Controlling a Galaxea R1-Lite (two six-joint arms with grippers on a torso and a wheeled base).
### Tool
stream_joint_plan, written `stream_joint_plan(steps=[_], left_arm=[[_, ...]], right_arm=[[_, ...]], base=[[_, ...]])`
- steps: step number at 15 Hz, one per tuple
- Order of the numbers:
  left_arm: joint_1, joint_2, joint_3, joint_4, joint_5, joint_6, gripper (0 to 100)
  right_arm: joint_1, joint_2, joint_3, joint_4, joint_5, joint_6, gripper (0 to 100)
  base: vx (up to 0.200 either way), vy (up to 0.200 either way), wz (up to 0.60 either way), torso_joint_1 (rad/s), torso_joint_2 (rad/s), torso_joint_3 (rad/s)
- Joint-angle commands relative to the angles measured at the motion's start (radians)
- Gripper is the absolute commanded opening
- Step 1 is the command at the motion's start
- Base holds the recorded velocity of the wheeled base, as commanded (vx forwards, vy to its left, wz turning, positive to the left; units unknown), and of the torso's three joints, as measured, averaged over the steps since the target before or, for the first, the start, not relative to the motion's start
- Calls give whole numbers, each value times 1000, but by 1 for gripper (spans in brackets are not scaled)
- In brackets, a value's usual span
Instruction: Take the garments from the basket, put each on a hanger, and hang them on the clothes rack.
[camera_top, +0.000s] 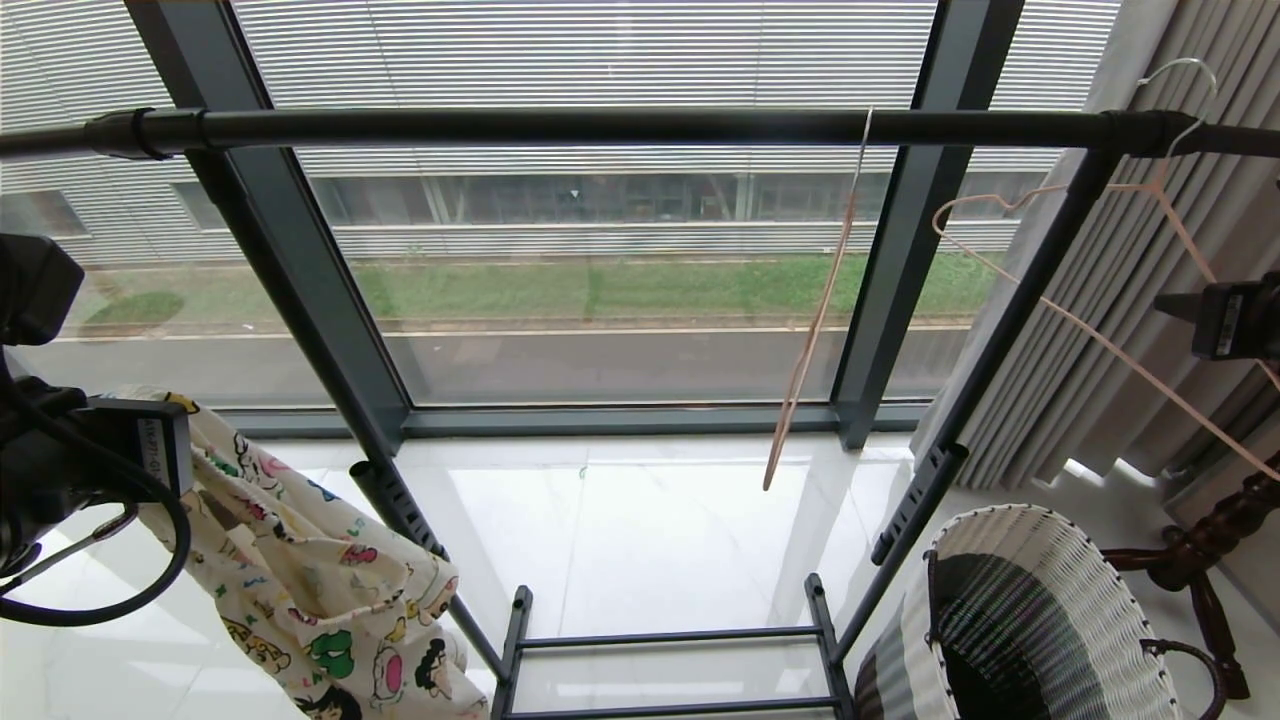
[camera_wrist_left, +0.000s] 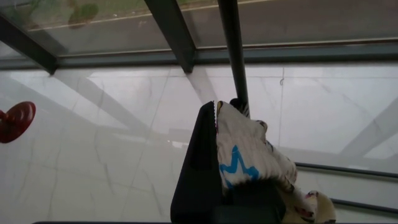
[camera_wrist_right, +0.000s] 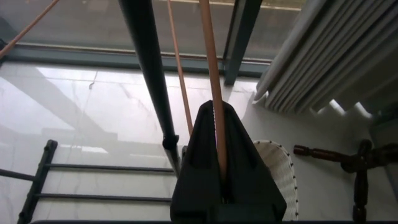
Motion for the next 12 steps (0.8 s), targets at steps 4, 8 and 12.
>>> stream_joint_plan(steps=[4, 8, 12], left_arm=[[0, 3, 2, 0, 1, 0, 0], [0, 1, 0, 0, 1, 0, 0], [0, 1, 0, 0, 1, 2, 0]], right_arm=[[-2, -84, 39, -10, -1, 2, 0], [-9, -126, 58, -21, -1, 1, 0], [-26, -189, 102, -21, -3, -1, 0]], base=[[0, 0, 0, 0, 0, 0], [0, 0, 0, 0, 0, 0], [0, 0, 0, 0, 0, 0]])
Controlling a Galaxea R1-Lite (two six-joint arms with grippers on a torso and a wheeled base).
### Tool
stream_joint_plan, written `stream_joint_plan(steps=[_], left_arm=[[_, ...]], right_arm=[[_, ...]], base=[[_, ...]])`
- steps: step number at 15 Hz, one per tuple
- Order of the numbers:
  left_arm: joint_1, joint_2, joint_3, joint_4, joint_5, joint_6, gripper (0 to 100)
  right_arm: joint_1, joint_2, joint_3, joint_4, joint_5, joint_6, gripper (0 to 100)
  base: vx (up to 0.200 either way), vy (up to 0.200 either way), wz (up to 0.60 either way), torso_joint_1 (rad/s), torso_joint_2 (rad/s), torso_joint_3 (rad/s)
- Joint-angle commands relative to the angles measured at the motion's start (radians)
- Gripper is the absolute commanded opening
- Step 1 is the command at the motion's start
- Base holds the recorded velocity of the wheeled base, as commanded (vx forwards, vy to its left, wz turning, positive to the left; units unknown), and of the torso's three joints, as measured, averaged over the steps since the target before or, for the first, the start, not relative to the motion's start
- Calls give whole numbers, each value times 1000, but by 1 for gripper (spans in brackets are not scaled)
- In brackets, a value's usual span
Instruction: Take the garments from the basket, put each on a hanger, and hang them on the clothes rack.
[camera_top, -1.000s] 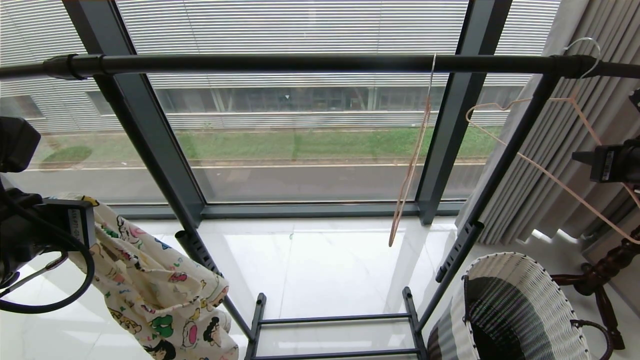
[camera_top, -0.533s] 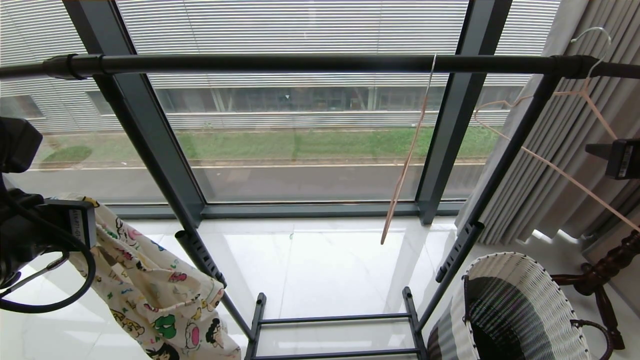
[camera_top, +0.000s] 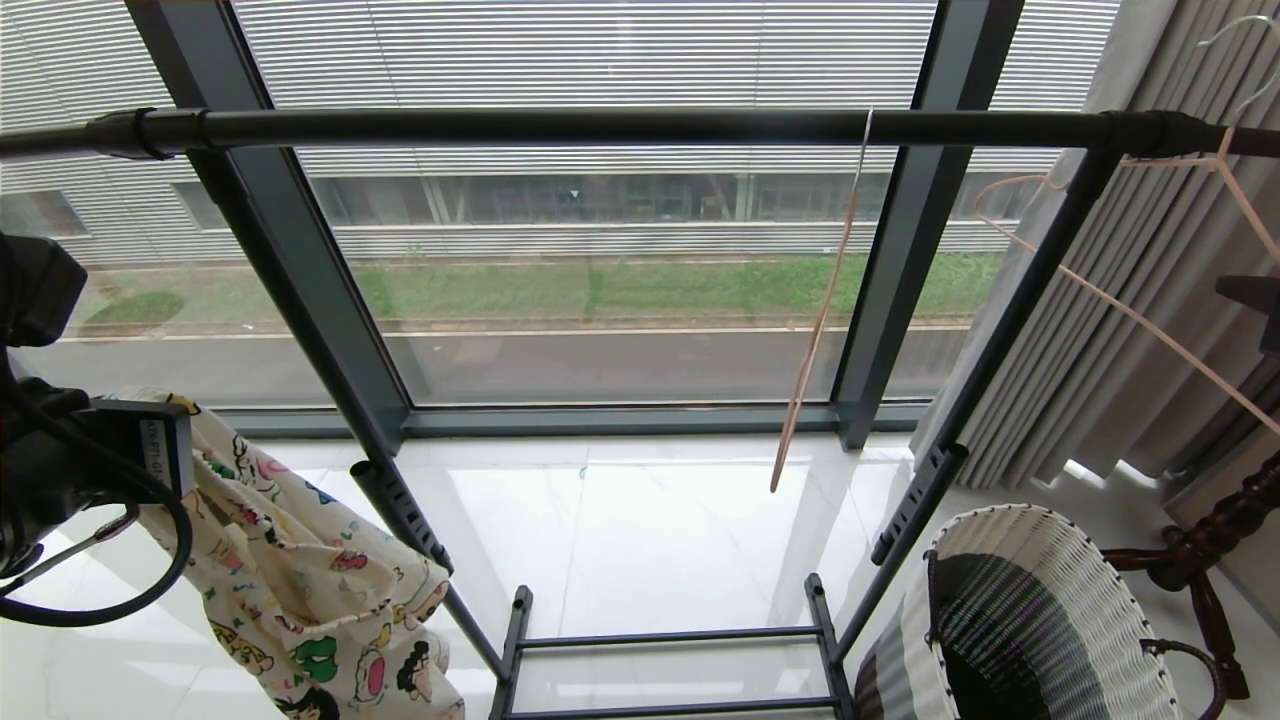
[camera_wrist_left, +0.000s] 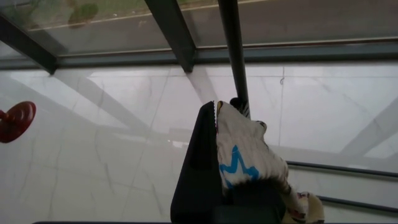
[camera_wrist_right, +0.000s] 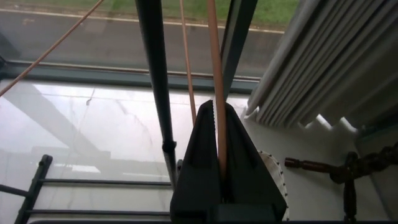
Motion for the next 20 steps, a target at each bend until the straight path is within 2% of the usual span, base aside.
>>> stream_joint_plan(steps=[1, 3, 8, 16, 20], left_arm=[[0, -1, -1, 0, 1, 15, 0], [0, -7, -1, 0, 1, 44, 0], [0, -7, -3, 0, 1, 49, 0], [2, -6, 2, 0, 1, 49, 0], [-11, 16, 0, 0, 1, 49, 0]], right_arm=[[-16, -60, 45, 1, 0, 0, 0], [-31, -96, 79, 1, 0, 0, 0], [-43, -198, 151, 7, 1, -3, 0], [-40, -298, 156, 91, 6, -6, 0], [6, -355, 185, 91, 12, 0, 0]], base=[[0, 0, 0, 0, 0, 0], [-200, 0, 0, 5, 2, 7], [-200, 0, 0, -2, 3, 2], [-200, 0, 0, 4, 4, 4], [0, 0, 0, 0, 0, 0]])
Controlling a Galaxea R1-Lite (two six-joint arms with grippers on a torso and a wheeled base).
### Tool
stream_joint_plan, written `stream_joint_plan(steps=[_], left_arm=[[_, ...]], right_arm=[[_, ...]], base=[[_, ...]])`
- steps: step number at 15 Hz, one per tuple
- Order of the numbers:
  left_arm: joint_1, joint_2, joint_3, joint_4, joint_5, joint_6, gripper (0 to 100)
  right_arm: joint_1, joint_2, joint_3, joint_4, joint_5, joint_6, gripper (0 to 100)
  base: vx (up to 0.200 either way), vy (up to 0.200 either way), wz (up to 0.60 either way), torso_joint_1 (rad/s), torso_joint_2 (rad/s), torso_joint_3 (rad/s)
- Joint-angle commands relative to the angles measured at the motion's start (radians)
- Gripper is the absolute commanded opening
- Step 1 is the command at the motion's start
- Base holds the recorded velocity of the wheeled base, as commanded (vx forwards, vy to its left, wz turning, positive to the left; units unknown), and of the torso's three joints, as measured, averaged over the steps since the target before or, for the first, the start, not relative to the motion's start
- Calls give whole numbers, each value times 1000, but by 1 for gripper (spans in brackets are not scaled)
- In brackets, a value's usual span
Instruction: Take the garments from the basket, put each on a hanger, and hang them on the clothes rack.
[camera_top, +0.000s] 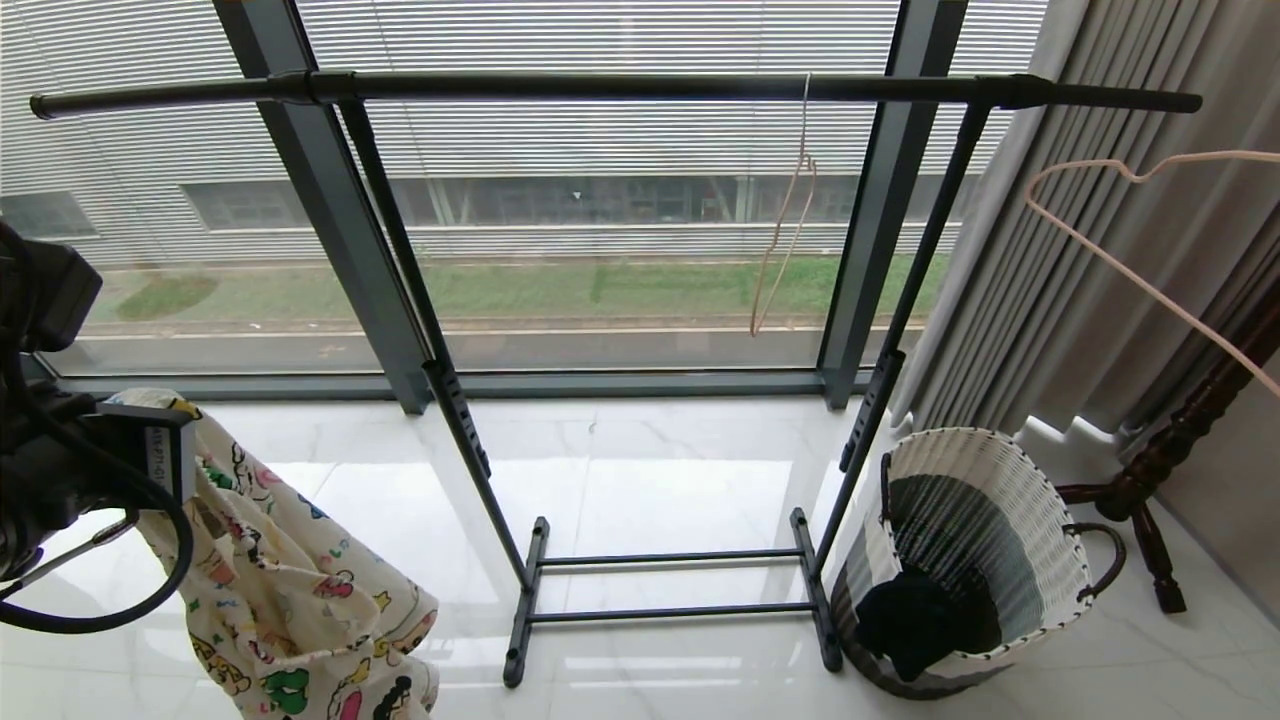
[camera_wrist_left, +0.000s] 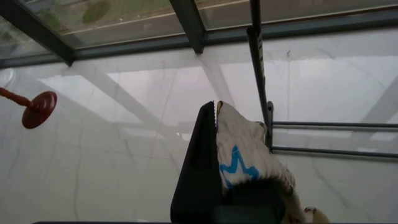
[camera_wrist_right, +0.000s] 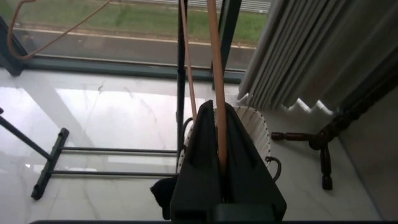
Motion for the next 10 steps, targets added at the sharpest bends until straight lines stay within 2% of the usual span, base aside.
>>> stream_joint_plan(steps=[1, 5, 8, 10], left_arm=[[-9, 15, -4, -1, 1, 0, 0], [-46, 36, -44, -1, 1, -2, 0], [-115, 157, -211, -1, 1, -15, 0], [-155, 291, -377, -1, 2, -74, 0]], right_arm=[[52, -48, 21, 2, 3, 0, 0], [308, -58, 21, 80, 1, -6, 0], [575, 31, 32, 97, -7, -13, 0], [743, 129, 30, 68, -17, -45, 0]], base=[[0, 0, 0, 0, 0, 0], [0, 0, 0, 0, 0, 0], [0, 0, 0, 0, 0, 0], [0, 0, 0, 0, 0, 0]])
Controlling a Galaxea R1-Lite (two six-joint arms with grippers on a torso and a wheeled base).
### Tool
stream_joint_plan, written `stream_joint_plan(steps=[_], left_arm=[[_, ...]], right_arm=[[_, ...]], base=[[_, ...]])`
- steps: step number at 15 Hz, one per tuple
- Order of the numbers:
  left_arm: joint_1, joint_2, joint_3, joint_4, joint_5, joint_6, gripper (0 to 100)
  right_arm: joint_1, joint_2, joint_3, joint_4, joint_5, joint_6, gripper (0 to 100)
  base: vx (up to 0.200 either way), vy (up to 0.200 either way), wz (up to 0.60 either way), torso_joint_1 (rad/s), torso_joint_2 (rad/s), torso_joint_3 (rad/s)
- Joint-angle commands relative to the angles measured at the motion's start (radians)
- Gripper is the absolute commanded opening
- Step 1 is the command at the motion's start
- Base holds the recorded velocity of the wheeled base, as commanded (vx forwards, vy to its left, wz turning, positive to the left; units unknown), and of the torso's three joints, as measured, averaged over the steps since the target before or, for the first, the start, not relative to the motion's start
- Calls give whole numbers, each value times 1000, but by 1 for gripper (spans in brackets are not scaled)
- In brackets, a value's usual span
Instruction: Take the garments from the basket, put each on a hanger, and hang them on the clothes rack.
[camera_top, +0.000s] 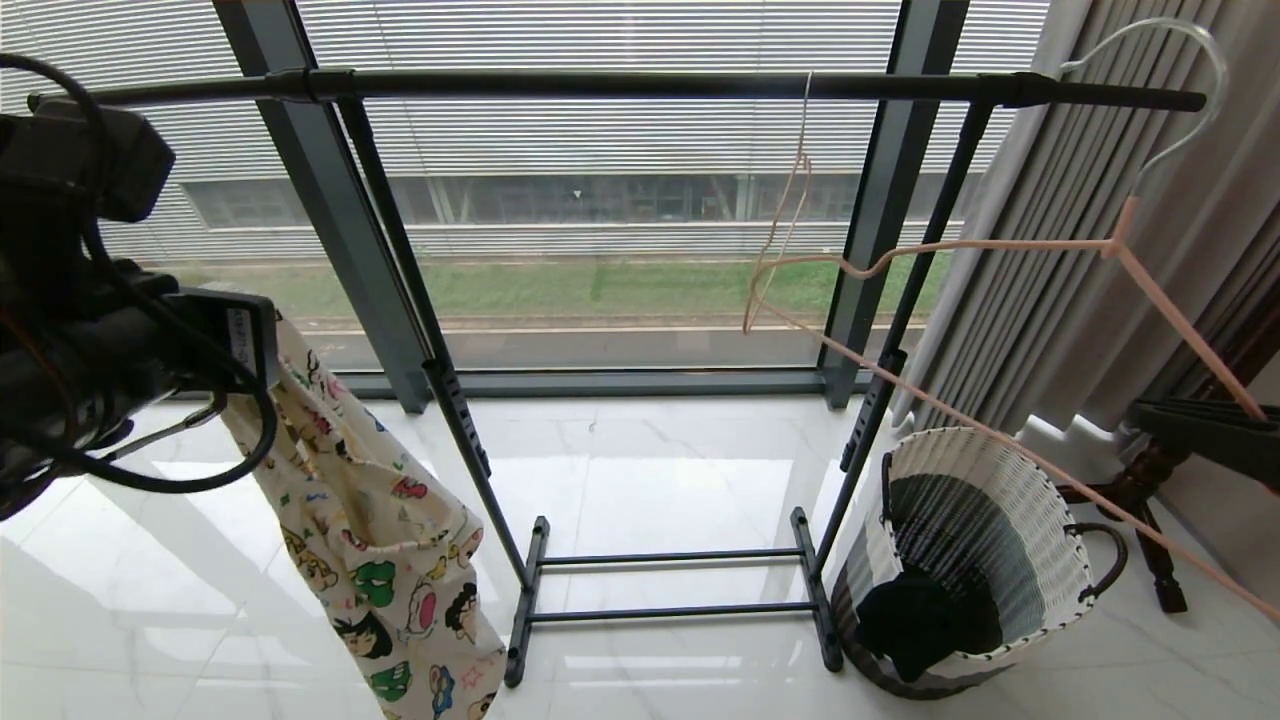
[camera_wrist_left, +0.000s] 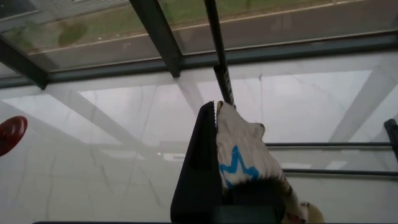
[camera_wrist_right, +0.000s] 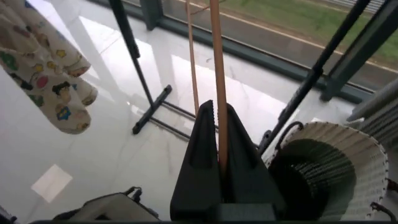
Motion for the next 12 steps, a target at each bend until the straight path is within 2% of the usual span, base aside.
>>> stream_joint_plan(steps=[1, 4, 7, 12], left_arm=[[-46, 178, -177, -1, 1, -49, 0], [-50, 246, -235, -2, 1, -72, 0], [-114, 305, -292, -1, 5, -250, 0], [-154, 330, -336, 2, 5, -256, 0]], right_arm=[[181, 147, 2, -48, -8, -23, 0], [231, 190, 1, -88, -8, -24, 0], [303, 220, 1, -137, -8, -23, 0], [330, 302, -1, -270, -10, -19, 0]], base=[[0, 0, 0, 0, 0, 0], [0, 0, 0, 0, 0, 0], [0, 0, 0, 0, 0, 0], [0, 0, 0, 0, 0, 0]])
